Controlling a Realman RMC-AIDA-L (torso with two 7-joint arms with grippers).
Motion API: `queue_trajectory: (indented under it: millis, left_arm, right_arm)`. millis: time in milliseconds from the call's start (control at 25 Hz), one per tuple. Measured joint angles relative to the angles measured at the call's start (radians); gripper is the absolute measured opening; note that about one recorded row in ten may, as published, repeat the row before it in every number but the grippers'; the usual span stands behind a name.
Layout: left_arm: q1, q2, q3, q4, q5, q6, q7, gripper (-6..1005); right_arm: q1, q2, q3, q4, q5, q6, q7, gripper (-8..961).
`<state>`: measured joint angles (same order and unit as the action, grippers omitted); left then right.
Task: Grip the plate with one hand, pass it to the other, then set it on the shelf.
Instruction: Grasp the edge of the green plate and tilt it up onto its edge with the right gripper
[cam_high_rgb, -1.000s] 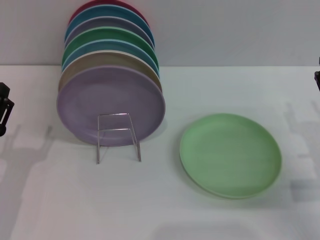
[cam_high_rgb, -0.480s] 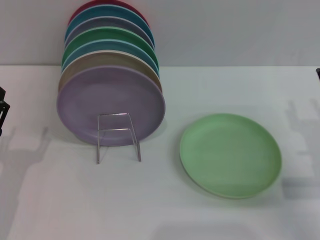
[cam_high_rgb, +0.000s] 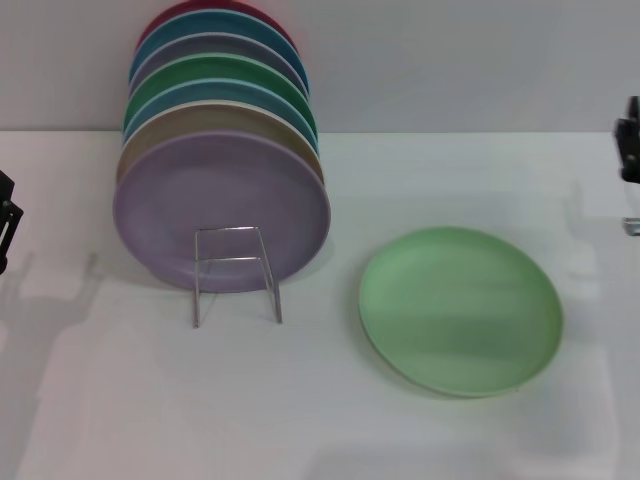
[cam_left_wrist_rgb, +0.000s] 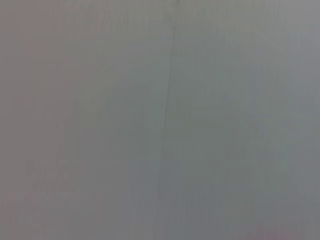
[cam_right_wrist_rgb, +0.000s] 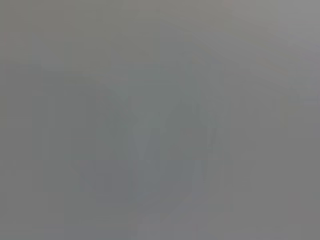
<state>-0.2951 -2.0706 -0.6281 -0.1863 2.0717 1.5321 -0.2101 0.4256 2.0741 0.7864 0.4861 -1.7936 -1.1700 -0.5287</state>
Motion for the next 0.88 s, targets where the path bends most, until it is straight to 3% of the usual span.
queue_trajectory:
  millis: [120,320,440,640,880]
  left_arm:
    - [-0.002,-0.001,0.0,0.0,0.0,0.0,0.0,809]
    - [-0.008,-0.002,0.001,0.004,-0.001,-0.003,0.0,809]
    - [-0.011,-0.001,0.001,0.005,-0.001,-0.007,0.0,809]
    - [-0.018,-0.001,0.001,0.004,-0.001,-0.014,0.0,809]
    - [-0.023,0.0,0.001,0.003,0.0,-0.019,0.0,809]
  right_arm:
    - [0.004,-0.015,0.054,0.085,-0.007,0.135,-0.006,647]
    - [-0.019,-0.069,0.084,0.237,-0.029,0.33,-0.015,641]
    - [-0.056,-0.09,0.157,0.344,-0.109,0.49,-0.018,638]
    - [-0.129,-0.079,0.396,0.507,-0.306,0.859,-0.019,632]
    - [-0.157,-0.029,0.735,0.681,-0.49,1.406,-0.019,624]
